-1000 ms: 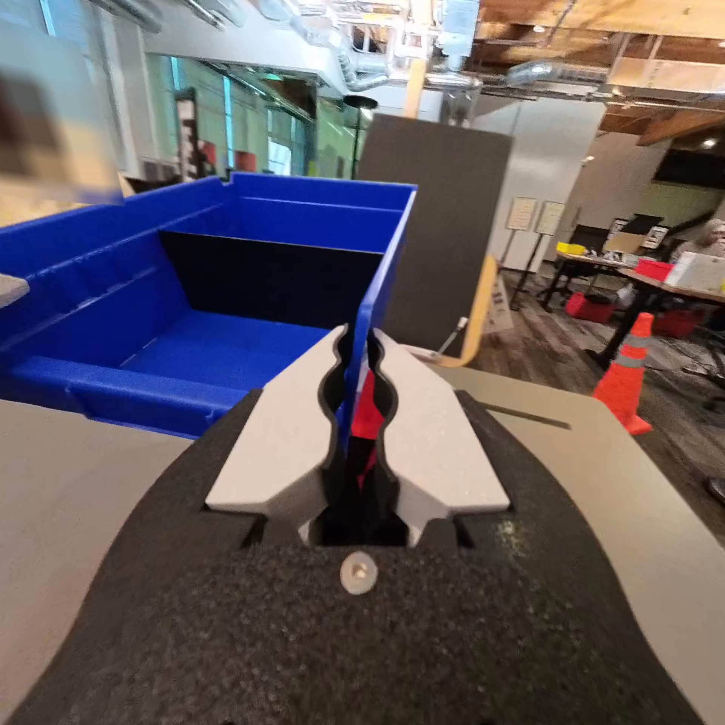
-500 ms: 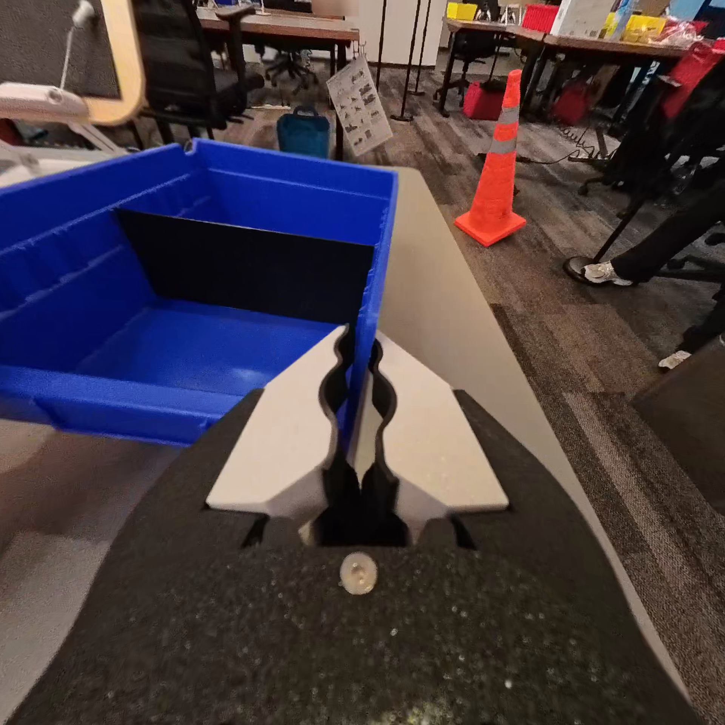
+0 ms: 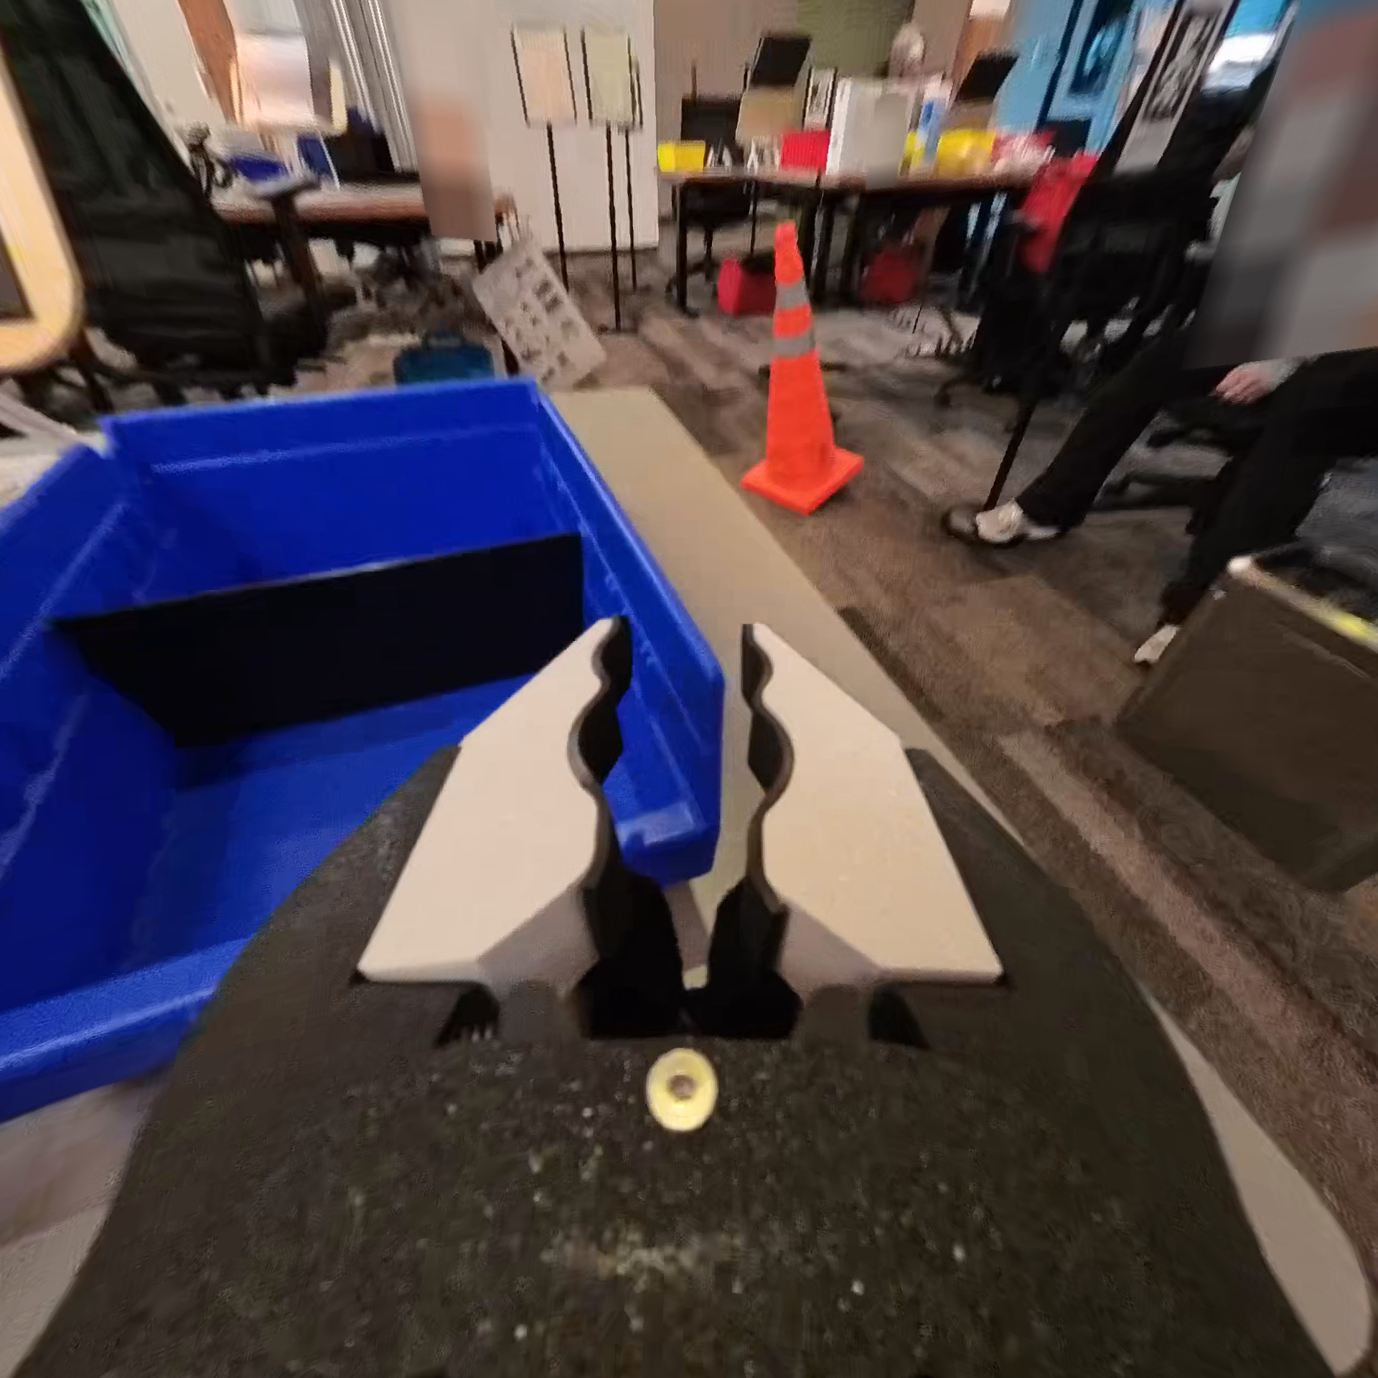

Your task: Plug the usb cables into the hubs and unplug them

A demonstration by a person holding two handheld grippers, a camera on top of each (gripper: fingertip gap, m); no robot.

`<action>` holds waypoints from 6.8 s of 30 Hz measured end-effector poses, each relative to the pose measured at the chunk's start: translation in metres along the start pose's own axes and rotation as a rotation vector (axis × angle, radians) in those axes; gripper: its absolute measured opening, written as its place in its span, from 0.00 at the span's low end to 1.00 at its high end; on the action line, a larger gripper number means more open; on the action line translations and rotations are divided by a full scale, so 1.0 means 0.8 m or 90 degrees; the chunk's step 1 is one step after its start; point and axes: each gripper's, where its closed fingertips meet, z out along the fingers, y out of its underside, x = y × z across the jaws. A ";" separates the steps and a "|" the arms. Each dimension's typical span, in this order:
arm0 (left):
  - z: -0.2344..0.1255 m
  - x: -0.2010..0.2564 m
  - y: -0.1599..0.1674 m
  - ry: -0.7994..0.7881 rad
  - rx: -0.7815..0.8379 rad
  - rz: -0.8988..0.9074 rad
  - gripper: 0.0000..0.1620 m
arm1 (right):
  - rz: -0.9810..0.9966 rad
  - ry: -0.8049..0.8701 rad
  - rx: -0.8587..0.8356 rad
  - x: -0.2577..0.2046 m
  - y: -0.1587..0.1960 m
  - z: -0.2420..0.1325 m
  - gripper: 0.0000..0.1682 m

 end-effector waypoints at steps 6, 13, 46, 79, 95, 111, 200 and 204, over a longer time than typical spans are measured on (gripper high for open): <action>-0.209 -0.113 0.013 -0.254 0.095 0.109 0.23 | -0.043 -0.257 0.185 -0.158 -0.102 -0.095 0.22; -0.326 -0.282 0.047 -0.497 0.040 -0.013 0.32 | -0.025 -0.537 -0.097 -0.444 0.036 -0.136 0.31; -0.568 -0.507 0.115 -0.593 0.076 -0.129 0.08 | -0.210 -0.570 -0.116 -0.760 0.088 -0.217 0.12; -0.443 -0.355 0.089 -0.400 0.133 -0.202 0.11 | 0.028 -0.203 -0.076 -0.110 0.036 -0.035 0.00; -0.436 -0.370 0.087 -0.425 0.114 -0.165 0.11 | -0.014 -0.220 -0.132 -0.136 0.066 -0.031 0.02; -0.434 -0.369 0.088 -0.392 0.126 -0.192 0.11 | -0.261 -0.347 -0.178 -0.230 0.074 -0.068 0.19; -0.405 -0.459 -0.050 0.227 -0.809 0.214 0.13 | -0.318 -0.772 0.142 -0.431 0.010 -0.145 0.23; -0.372 -0.369 -0.071 0.333 -0.820 0.233 0.13 | -0.451 -0.798 0.283 -0.505 -0.041 -0.165 0.25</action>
